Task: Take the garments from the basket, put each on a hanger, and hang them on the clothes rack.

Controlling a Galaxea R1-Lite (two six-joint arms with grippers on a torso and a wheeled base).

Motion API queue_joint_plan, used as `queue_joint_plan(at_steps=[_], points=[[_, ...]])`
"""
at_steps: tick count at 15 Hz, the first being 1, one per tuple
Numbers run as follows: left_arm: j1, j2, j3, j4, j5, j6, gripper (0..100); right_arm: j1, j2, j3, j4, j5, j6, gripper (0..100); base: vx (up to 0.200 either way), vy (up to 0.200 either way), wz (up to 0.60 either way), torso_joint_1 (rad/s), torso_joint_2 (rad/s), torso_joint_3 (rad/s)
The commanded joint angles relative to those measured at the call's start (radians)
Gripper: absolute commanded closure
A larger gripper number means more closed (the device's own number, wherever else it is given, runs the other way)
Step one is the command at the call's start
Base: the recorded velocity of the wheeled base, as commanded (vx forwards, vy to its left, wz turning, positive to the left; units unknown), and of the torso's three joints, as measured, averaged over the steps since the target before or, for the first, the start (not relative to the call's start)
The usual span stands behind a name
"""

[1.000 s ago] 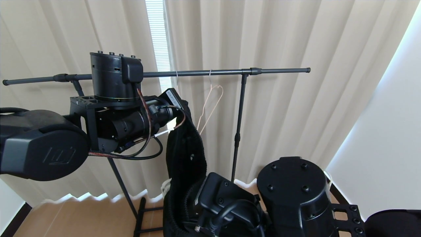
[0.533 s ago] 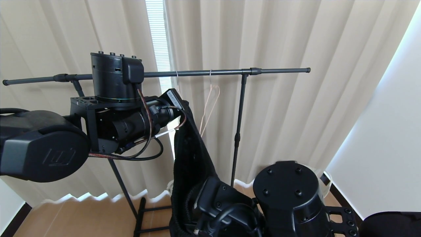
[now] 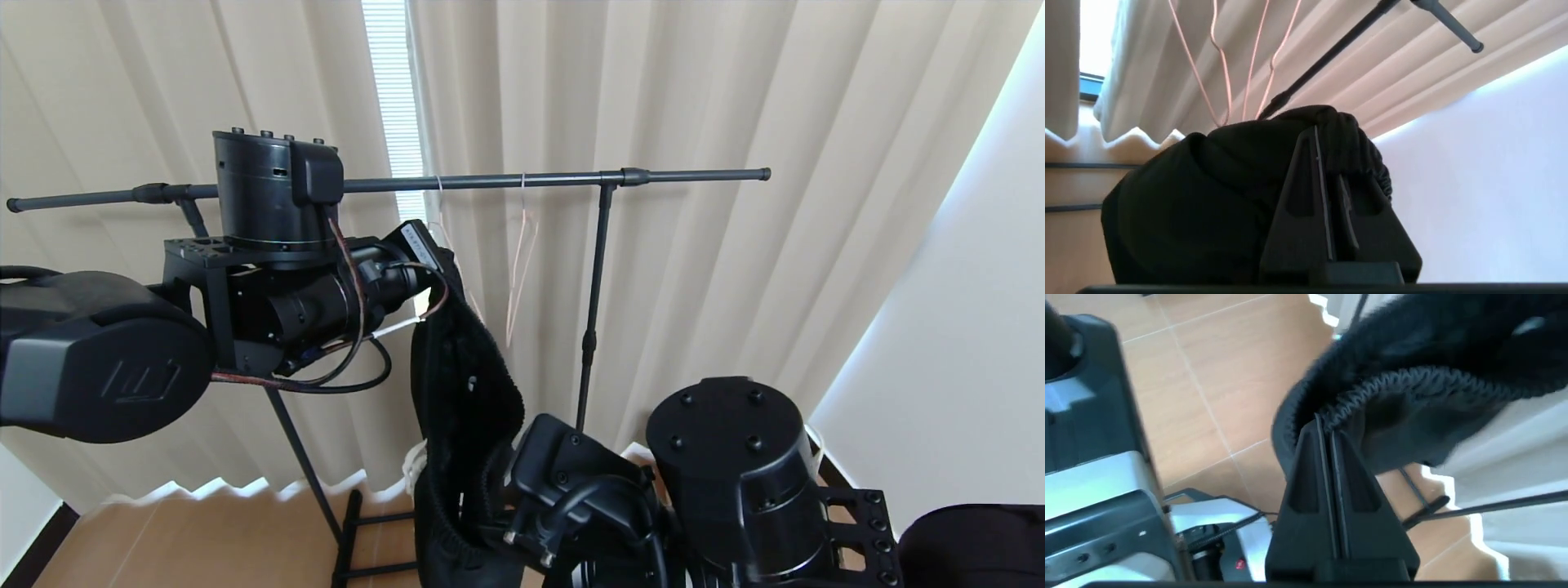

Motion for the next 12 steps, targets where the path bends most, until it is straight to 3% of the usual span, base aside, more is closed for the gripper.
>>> queue_joint_plan(at_steps=[1,4,12], points=[[0.024,-0.003,0.012,0.001,0.000,0.016,100,-0.032,0.001,-0.008,0.000,-0.008,-0.004,100,0.000,0.000,0.00,0.000,0.00,0.000],[0.073,-0.033,0.044,0.001,-0.003,0.098,100,-0.118,0.020,-0.054,0.001,-0.031,-0.011,100,0.000,0.000,0.00,0.000,0.00,0.000],[0.084,-0.092,0.137,0.000,-0.023,0.231,100,-0.310,0.066,-0.151,0.001,-0.141,-0.078,100,0.000,0.000,0.00,0.000,0.00,0.000]])
